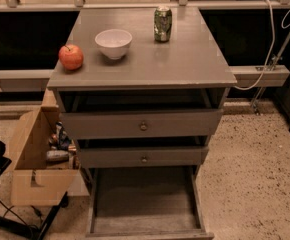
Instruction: Close bottom drawer
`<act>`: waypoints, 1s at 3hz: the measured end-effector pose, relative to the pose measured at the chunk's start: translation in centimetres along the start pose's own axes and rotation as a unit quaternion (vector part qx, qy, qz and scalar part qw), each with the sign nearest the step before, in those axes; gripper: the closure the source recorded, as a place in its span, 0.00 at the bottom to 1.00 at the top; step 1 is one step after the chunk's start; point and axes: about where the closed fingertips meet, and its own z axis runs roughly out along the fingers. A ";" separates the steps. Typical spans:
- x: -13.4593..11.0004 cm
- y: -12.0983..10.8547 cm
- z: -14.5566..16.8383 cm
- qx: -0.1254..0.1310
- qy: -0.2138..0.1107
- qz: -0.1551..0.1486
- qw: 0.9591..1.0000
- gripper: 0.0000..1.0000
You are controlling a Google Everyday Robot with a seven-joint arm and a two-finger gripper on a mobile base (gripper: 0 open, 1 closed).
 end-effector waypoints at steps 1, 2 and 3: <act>1.0 0.3 0.6 -0.001 -0.004 0.011 1.000 1.00; 1.6 0.2 2.1 -0.006 0.001 0.016 1.000 1.00; 1.9 -2.9 5.9 -0.005 0.024 0.004 1.000 1.00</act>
Offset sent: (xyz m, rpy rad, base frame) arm -0.0058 0.0145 -0.0384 0.0022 0.0435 -0.0147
